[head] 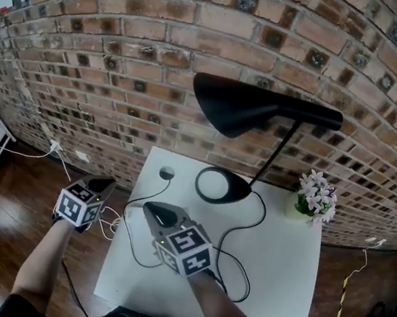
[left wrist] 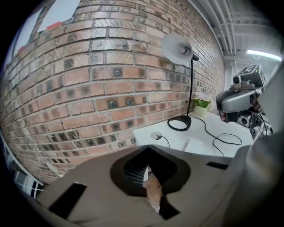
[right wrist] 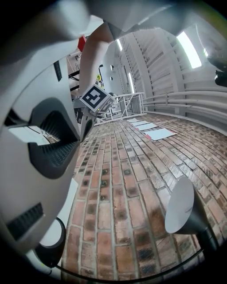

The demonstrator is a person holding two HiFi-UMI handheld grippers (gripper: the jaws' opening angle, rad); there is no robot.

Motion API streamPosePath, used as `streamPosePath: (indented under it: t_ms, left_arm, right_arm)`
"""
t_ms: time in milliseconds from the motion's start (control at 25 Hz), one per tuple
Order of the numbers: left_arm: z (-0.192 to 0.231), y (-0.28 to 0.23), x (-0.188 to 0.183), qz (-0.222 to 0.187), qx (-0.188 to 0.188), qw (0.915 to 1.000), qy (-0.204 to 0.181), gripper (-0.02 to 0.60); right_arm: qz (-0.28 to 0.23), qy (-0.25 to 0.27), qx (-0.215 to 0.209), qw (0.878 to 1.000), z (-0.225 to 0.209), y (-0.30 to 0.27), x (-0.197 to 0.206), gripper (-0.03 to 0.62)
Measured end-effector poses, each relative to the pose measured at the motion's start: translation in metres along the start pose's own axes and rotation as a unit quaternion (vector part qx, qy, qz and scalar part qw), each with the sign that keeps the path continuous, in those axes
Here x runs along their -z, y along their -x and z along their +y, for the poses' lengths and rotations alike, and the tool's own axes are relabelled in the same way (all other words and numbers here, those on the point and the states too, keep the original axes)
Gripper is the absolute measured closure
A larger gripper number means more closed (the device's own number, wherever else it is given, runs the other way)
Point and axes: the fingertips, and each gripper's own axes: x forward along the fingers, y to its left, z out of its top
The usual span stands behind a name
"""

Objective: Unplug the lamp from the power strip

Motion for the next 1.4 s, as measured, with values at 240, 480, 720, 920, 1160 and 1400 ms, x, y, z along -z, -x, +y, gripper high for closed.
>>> streamPosePath:
  t_ms: [240,480,720,920,1160,1400]
  left_arm:
    - [0.011,0.031,0.008,-0.017,-0.019,0.9991,0.032,0.589]
    - [0.018,0.061,0.004,-0.036,-0.035,0.9984,0.026,0.589]
    - [0.020,0.090,0.004,-0.056,-0.062,0.9965,0.009,0.589]
    - [0.019,0.116,-0.002,-0.082,-0.077,0.9935,-0.013,0.589]
    - [0.028,0.147,-0.006,-0.114,-0.092,0.9892,0.007,0.590]
    - [0.020,0.178,-0.018,-0.140,-0.105,0.9846,-0.004,0.590]
  right_arm:
    - [-0.009,0.015,-0.008,1.000,0.024,-0.007,-0.016,0.592]
    - [-0.008,0.040,-0.023,0.999,0.052,-0.024,-0.029,0.591]
    - [-0.008,0.062,-0.042,0.997,0.078,-0.039,-0.037,0.592]
    - [0.000,0.098,-0.057,0.994,0.098,-0.053,-0.041,0.592]
    - [0.011,0.136,-0.071,0.988,0.121,-0.063,-0.040,0.592]
    - [0.001,0.151,-0.082,0.985,0.141,-0.059,-0.047,0.591]
